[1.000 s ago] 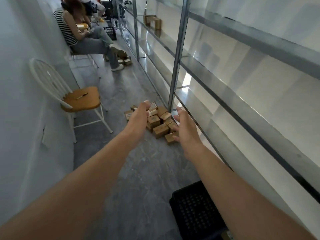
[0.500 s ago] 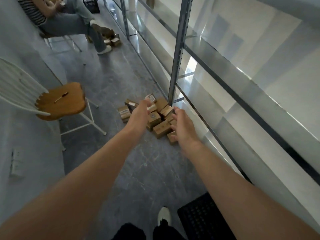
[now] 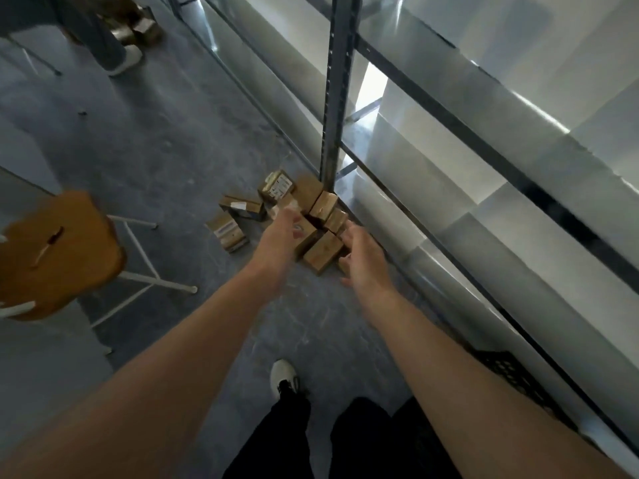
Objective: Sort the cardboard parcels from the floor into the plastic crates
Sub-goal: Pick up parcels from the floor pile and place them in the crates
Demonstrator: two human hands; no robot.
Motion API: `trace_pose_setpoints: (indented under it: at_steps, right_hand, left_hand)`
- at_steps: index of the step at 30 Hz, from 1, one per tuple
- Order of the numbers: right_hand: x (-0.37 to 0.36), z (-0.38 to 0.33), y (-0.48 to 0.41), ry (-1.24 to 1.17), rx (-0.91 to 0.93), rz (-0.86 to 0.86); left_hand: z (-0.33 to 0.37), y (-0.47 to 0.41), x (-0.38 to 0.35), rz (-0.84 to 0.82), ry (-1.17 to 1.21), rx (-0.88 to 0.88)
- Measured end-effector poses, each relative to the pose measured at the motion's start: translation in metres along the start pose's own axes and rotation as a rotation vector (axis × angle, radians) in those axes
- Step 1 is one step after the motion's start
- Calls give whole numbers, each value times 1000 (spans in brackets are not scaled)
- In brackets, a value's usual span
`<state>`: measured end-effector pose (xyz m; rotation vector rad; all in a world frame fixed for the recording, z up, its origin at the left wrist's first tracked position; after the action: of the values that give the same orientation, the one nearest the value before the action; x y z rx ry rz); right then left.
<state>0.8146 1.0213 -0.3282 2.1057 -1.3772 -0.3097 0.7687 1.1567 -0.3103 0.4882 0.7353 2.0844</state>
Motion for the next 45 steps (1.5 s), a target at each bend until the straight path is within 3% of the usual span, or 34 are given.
trace_pose_setpoints:
  at_steps: [9, 22, 29, 36, 45]
  right_hand:
    - [-24, 24, -133, -87, -176, 63]
    - [-57, 172, -361, -184, -395, 154]
    - [-89, 299, -466, -216, -536, 232]
    - [-109, 391, -541, -265, -489, 344]
    - [-111, 444, -593, -325, -535, 340]
  left_hand:
    - [-8, -157, -10, -61, -56, 177]
    - [-146, -401, -61, -98, -203, 345]
    - [-251, -514, -78, -171, -326, 371]
    - [-325, -601, -101, -305, -453, 314]
    - [-380, -663, -113, -328, -608, 264]
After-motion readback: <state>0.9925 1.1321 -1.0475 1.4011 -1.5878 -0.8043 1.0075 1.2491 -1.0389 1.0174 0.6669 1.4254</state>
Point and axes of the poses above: each hand's wrist, its own y-axis away from the middle knuckle, its own x-axis out of the back of the hand, z = x × y, the point moved 4 cm from there along -y, towards the middle knuckle, and after that the axes turned 3 degrees about y, right-handed, at the moved point
